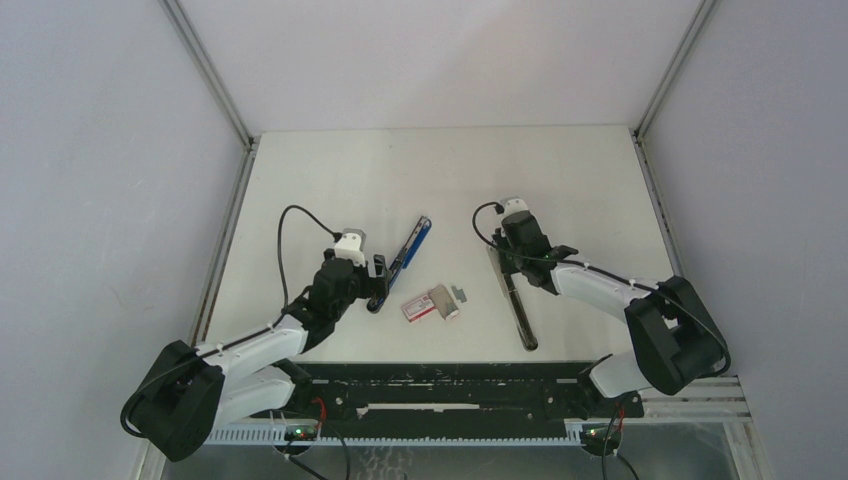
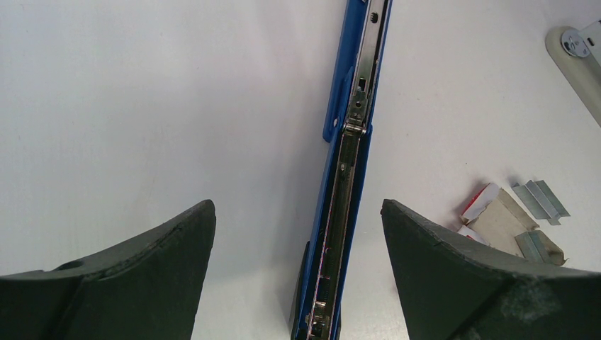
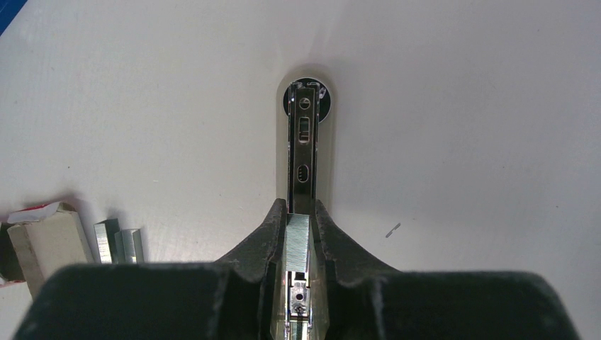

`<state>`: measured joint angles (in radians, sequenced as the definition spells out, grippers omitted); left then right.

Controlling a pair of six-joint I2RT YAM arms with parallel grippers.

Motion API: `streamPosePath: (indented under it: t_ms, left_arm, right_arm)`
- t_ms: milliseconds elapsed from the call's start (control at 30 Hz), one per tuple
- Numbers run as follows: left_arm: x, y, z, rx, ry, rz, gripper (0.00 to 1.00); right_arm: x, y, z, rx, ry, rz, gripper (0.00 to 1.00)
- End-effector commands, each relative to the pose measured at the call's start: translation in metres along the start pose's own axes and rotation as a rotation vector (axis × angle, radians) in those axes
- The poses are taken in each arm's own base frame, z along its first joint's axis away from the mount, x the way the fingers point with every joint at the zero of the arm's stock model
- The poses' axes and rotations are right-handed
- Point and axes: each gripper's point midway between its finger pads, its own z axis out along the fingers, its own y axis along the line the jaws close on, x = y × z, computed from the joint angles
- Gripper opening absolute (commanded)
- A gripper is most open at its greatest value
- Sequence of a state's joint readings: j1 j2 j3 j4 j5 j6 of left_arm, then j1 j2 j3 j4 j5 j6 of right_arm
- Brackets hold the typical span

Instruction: Load the staples into the stapler

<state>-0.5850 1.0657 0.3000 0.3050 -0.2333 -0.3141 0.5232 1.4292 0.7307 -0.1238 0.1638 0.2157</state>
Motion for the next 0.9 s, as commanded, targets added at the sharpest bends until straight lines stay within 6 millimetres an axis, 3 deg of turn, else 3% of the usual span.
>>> streamPosePath:
  t_ms: [0, 867]
  left_arm:
    - [-0.039, -0.012, -0.001, 0.026, -0.106, -0.035, 0.91]
    - [-0.04, -0.011, -0.004, 0.027, -0.117, -0.036, 0.91]
  right_arm:
    - [-0.026, -0.002, 0.0, 0.025, -0.06, 0.042, 0.1]
    - [-0.021, 0.0, 0.012, 0.032, -0.008, 0.042, 0.09]
